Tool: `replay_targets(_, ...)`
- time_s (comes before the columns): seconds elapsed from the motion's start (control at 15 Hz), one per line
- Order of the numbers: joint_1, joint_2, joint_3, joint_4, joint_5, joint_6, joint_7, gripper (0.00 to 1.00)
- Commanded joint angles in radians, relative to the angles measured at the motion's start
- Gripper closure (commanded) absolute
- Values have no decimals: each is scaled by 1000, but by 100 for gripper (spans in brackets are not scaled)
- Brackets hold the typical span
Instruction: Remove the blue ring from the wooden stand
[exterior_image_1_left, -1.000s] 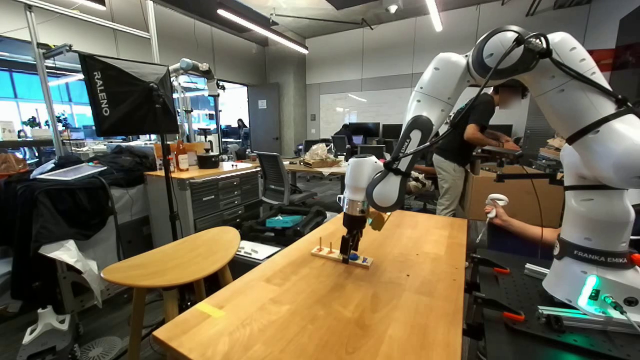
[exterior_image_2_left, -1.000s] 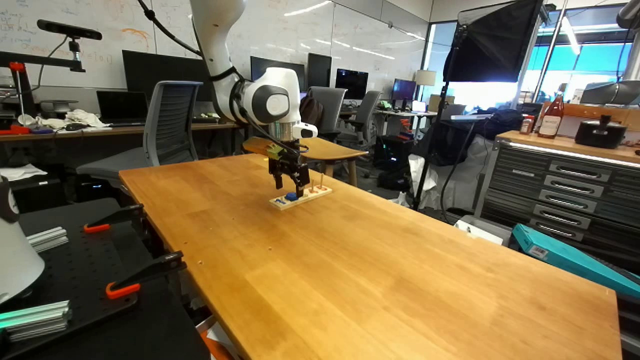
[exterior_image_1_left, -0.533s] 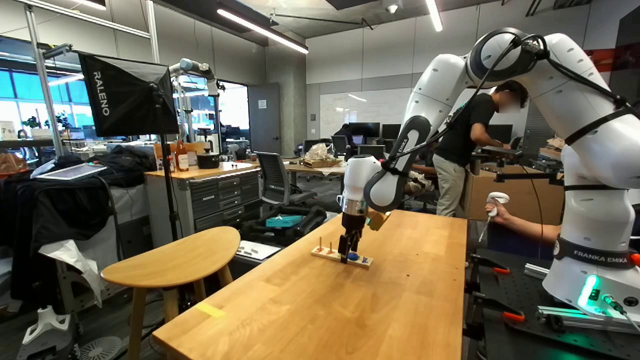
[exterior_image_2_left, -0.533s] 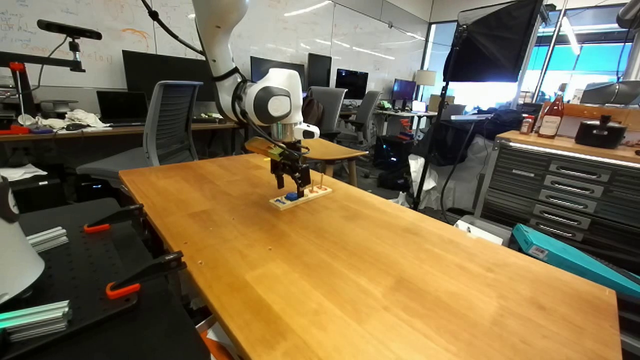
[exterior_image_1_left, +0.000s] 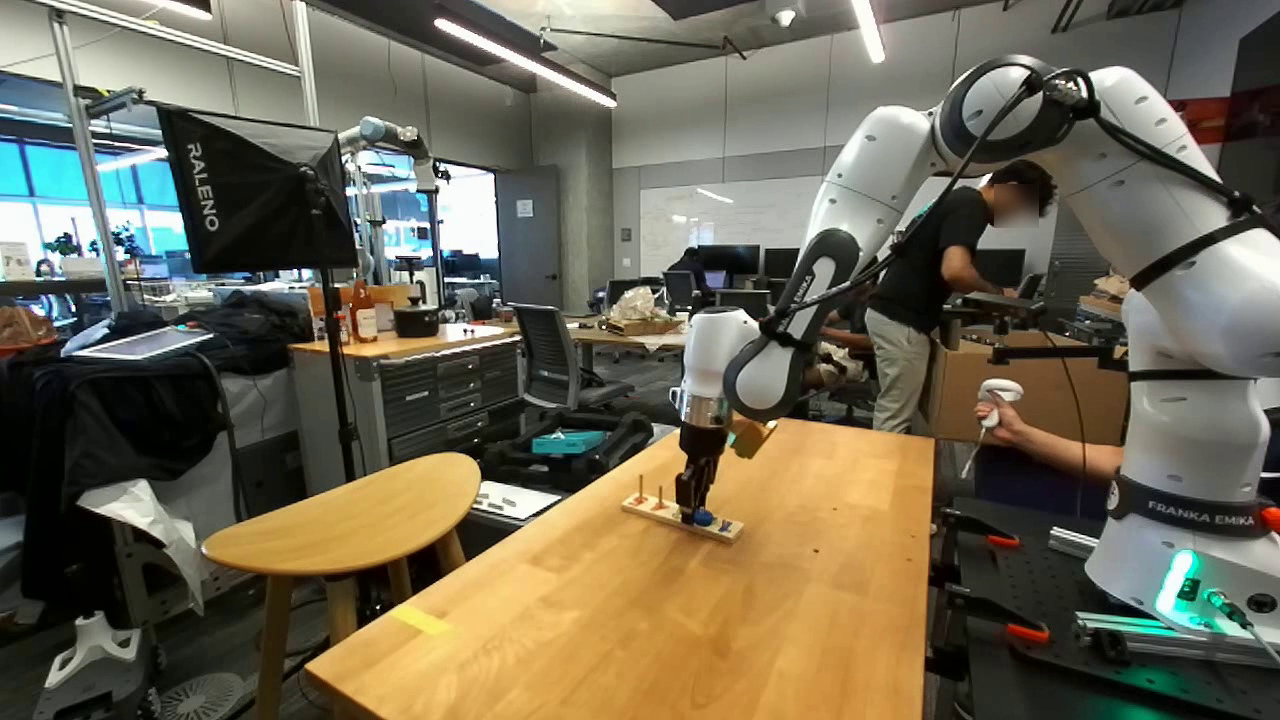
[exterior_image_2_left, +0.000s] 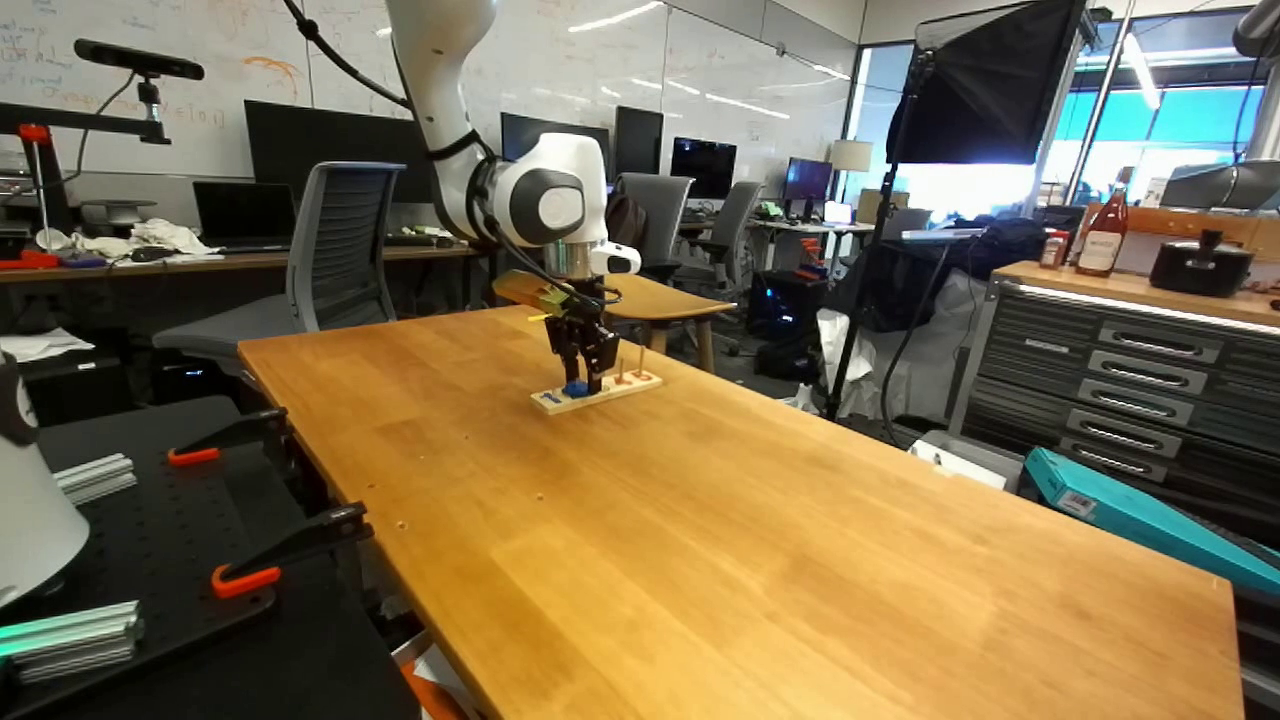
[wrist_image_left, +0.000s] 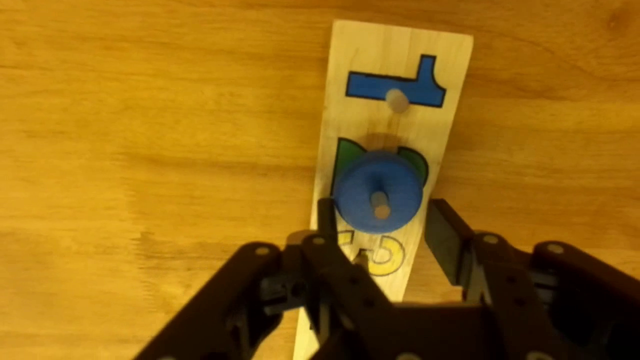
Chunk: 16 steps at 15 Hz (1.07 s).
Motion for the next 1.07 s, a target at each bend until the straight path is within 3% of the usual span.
replay_targets(0.0,2,4,-2,29,7,-34,-10,81)
replay_targets(0.2,-6,-2,1,27,12,-51,-13,99)
replay_targets(0.47,-6,-14,0,29,7,-84,-14,96)
replay_targets(0.53,-6,-16,0,29,7,-88,-15,89)
replay_targets(0.6,-6,-18,2,29,6,-95,-18,66)
replay_targets(0.73,-1,-28,0,25,3,-109,-12,63)
replay_targets(1.0,-2,-57,4,-5,2,-111,-13,32)
